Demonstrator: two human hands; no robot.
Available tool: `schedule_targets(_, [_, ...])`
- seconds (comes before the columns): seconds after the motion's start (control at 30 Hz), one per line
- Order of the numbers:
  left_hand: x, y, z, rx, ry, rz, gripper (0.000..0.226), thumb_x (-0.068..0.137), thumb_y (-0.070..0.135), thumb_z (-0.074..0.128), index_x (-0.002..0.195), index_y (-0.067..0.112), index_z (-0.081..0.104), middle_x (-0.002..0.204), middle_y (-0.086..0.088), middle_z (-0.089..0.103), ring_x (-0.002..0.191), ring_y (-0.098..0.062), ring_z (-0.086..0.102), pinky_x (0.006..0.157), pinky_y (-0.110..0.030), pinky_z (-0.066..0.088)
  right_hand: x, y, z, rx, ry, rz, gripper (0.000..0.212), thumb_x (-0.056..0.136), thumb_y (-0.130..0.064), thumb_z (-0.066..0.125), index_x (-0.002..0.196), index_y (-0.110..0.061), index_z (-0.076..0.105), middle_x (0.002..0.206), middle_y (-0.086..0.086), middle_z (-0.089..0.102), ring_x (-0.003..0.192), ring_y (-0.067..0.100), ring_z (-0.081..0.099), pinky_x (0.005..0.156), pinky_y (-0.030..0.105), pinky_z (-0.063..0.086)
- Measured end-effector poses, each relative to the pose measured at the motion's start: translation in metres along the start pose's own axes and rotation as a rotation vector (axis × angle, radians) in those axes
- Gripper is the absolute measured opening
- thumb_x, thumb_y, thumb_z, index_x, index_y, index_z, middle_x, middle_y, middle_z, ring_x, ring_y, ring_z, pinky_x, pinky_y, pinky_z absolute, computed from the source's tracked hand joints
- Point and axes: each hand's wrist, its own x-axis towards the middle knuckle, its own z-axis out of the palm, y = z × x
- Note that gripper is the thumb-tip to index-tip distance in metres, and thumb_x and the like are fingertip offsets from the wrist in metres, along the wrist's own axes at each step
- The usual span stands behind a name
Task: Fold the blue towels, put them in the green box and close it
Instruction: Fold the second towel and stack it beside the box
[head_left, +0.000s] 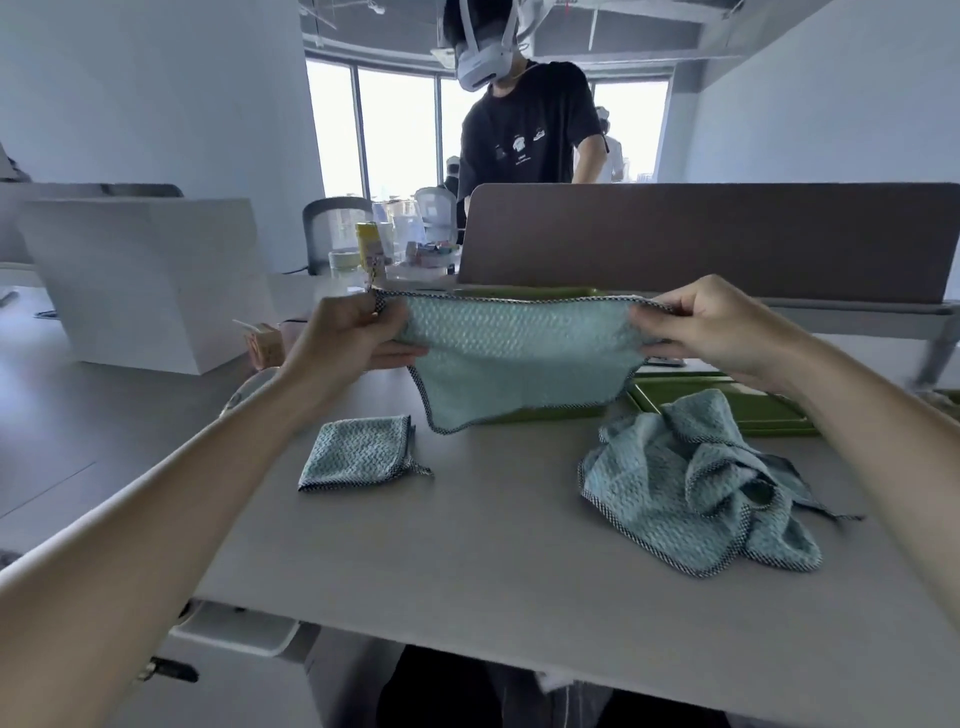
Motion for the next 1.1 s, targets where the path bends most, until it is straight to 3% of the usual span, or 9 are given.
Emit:
schedule_targets(0.2, [-0.057, -0.058, -0.008, 0.231, -0.104, -0.046, 0.015, 0.090, 0.005, 0.066, 0.100, -0.005, 0.069, 0.091, -0.017, 0.075, 0.088, -0.029, 0.073, 0.075, -0.024, 0.061, -0.050, 0.038, 0.034, -0.100, -0.175, 0.133, 0.040, 0.086, -0.036, 0.061, 0.105, -0.003, 0.072, 0.105, 0.005, 0.076, 0.102, 0.014, 0.072, 0.094, 0.021, 0.053])
schedule_targets(0.27, [-0.075, -0.067, -0.011, 0.262, -0.152, -0.058, 0.006, 0.089, 0.005, 0.067, 0.089, 0.002, 0.073, 0.085, -0.017, 0.075, 0.086, -0.029, 0.073, 0.075, -0.026, 0.061, -0.065, 0.046, 0.042, -0.136, -0.233, 0.166, 0.044, 0.085, -0.041, 0.059, 0.107, -0.006, 0.072, 0.107, 0.001, 0.076, 0.103, 0.013, 0.072, 0.095, 0.023, 0.054])
schedule_targets(0.4, [-0.101, -0.070, -0.021, 0.409, -0.277, -0.026, 0.022, 0.086, 0.009, 0.071, 0.066, 0.016, 0.072, 0.063, -0.007, 0.073, 0.063, -0.020, 0.071, 0.065, -0.028, 0.058, -0.084, 0.054, 0.048, -0.145, -0.319, 0.206, 0.053, 0.082, -0.043, 0.061, 0.107, 0.003, 0.070, 0.110, 0.009, 0.075, 0.101, 0.017, 0.072, 0.094, 0.034, 0.056])
schedule_targets(0.53, [-0.116, -0.063, -0.029, 0.521, -0.443, -0.040, 0.019, 0.082, 0.016, 0.075, 0.064, 0.011, 0.071, 0.050, 0.001, 0.061, 0.048, -0.007, 0.052, 0.054, -0.017, 0.042, -0.097, 0.060, 0.049, -0.176, -0.458, 0.291, 0.060, 0.088, -0.041, 0.058, 0.104, 0.017, 0.064, 0.107, 0.012, 0.075, 0.099, 0.018, 0.073, 0.090, 0.039, 0.058])
schedule_targets(0.67, [-0.123, -0.062, -0.033, 0.499, -0.558, -0.047, 0.014, 0.085, 0.012, 0.071, 0.078, 0.000, 0.072, 0.053, 0.006, 0.056, 0.050, -0.005, 0.048, 0.056, -0.015, 0.041, -0.102, 0.062, 0.053, -0.149, -0.566, 0.299, 0.058, 0.091, -0.045, 0.051, 0.102, 0.008, 0.069, 0.104, 0.010, 0.076, 0.097, 0.025, 0.071, 0.083, 0.036, 0.059])
schedule_targets(0.77, [-0.125, -0.064, -0.030, 0.391, -0.483, -0.090, 0.016, 0.085, 0.023, 0.069, 0.071, 0.019, 0.075, 0.063, 0.012, 0.061, 0.063, -0.002, 0.053, 0.065, -0.015, 0.044, -0.100, 0.064, 0.059, -0.162, -0.434, 0.246, 0.054, 0.088, -0.049, 0.055, 0.083, 0.004, 0.064, 0.076, 0.015, 0.066, 0.067, 0.026, 0.061, 0.057, 0.026, 0.052])
schedule_targets(0.83, [-0.122, -0.065, -0.027, 0.298, -0.432, -0.123, 0.016, 0.082, 0.028, 0.069, 0.070, 0.021, 0.076, 0.070, 0.008, 0.065, 0.072, -0.005, 0.058, 0.073, -0.018, 0.045, -0.095, 0.067, 0.062, -0.175, -0.338, 0.176, 0.050, 0.090, -0.046, 0.059, 0.086, 0.003, 0.064, 0.075, 0.015, 0.061, 0.062, 0.028, 0.056, 0.052, 0.025, 0.048])
schedule_targets(1.0, [-0.103, -0.074, -0.013, 0.199, -0.222, -0.173, 0.012, 0.088, 0.018, 0.069, 0.088, 0.007, 0.075, 0.087, 0.001, 0.076, 0.084, -0.011, 0.068, 0.091, -0.035, 0.052, -0.072, 0.077, 0.071, -0.216, -0.047, 0.050, 0.011, 0.090, -0.028, 0.070, 0.095, -0.020, 0.076, 0.092, -0.001, 0.077, 0.093, 0.016, 0.070, 0.095, 0.036, 0.051])
schedule_targets(1.1, [-0.085, -0.087, -0.007, 0.331, -0.115, -0.168, 0.014, 0.086, 0.021, 0.075, 0.094, 0.010, 0.076, 0.093, -0.002, 0.078, 0.088, -0.014, 0.071, 0.093, -0.039, 0.054, -0.058, 0.083, 0.076, -0.328, 0.058, 0.052, 0.015, 0.091, -0.030, 0.069, 0.093, -0.018, 0.077, 0.086, 0.000, 0.076, 0.088, 0.018, 0.070, 0.089, 0.035, 0.050])
